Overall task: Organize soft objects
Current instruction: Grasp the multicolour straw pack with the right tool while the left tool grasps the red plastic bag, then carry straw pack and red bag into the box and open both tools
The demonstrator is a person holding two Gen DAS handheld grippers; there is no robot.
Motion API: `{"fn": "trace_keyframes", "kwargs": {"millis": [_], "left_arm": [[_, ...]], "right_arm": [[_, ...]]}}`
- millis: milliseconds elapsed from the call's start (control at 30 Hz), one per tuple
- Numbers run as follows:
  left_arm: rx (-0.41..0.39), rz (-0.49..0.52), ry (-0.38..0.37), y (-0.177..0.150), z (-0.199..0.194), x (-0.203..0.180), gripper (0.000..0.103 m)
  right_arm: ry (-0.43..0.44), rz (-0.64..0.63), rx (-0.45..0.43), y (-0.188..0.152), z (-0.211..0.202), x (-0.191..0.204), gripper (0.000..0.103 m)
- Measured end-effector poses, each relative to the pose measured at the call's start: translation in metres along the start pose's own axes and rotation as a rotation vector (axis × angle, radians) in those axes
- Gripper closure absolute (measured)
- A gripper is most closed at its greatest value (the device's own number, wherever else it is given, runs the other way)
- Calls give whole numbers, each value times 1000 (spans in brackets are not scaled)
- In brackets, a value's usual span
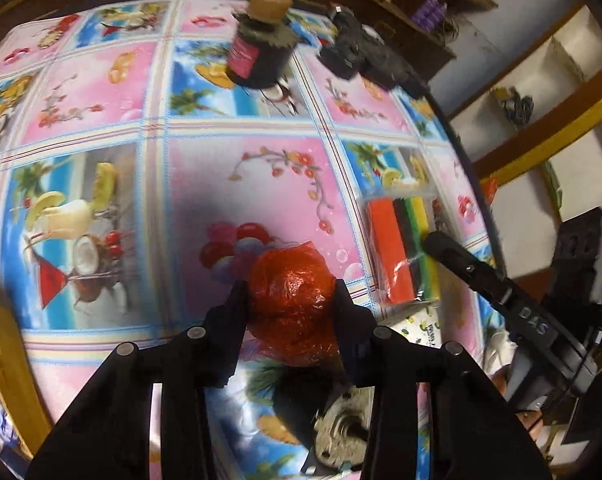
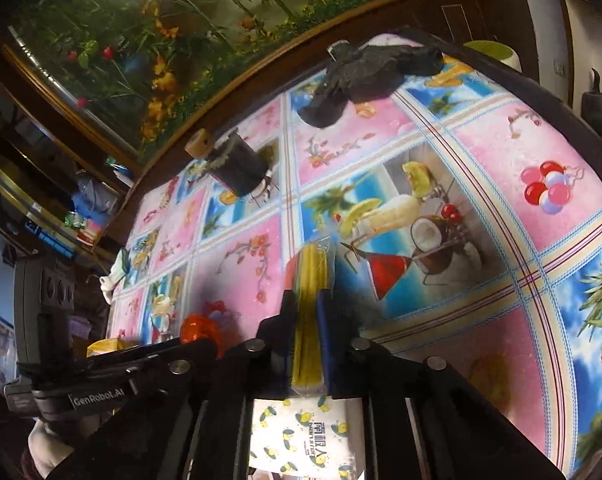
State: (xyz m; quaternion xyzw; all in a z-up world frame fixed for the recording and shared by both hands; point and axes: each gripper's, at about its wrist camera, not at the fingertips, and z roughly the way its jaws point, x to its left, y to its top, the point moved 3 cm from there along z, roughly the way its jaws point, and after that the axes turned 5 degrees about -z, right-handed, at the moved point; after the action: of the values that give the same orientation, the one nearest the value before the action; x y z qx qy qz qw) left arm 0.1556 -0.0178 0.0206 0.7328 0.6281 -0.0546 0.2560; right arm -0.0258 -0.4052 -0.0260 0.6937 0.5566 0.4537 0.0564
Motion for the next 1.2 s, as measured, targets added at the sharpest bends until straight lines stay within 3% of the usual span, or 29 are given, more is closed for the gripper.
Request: {"fn": "trace_keyframes", "kwargs": {"millis": [100, 167, 233, 267, 433, 467, 500, 633, 733, 933, 1067, 1200], "left_arm": [[-52, -24, -37, -8, -28, 10, 66], [-81, -44, -58, -16, -49, 19, 66], [-108, -64, -83, -27, -72, 32, 66], [-122, -71, -89, -32, -81, 37, 65], [-194, -151, -117, -67, -132, 77, 65], [-209, -170, -122, -72, -139, 83, 65], [-228, -189, -126, -83, -150, 92, 65], [-305, -269, -88, -130, -194, 134, 65], [-345, -336, -44, -164, -217, 163, 65], [-364, -436, 129, -217, -234, 222, 65], [-293, -436, 193, -234, -214, 240, 65], [-190, -357, 389, -249, -186, 241, 61]], "right_arm": [[-3, -18, 3, -2, 2, 1, 92], [-41, -55, 25, -4, 9, 4, 84], [-70, -72, 45, -5, 17, 8, 45], [-73, -78, 50, -6, 21, 10, 41], [-189, -203, 56, -6, 37, 31, 41], [-229, -246, 63, -8, 40, 37, 47], [-253, -271, 70, -10, 43, 42, 68], [-219, -250, 71, -12, 39, 45, 71], [-207, -226, -3, -7, 21, 45, 71], [-138, -235, -119, -15, -34, 77, 71], [-51, -341, -105, -45, -56, 131, 70], [52, -430, -35, -80, -53, 186, 70]]}}
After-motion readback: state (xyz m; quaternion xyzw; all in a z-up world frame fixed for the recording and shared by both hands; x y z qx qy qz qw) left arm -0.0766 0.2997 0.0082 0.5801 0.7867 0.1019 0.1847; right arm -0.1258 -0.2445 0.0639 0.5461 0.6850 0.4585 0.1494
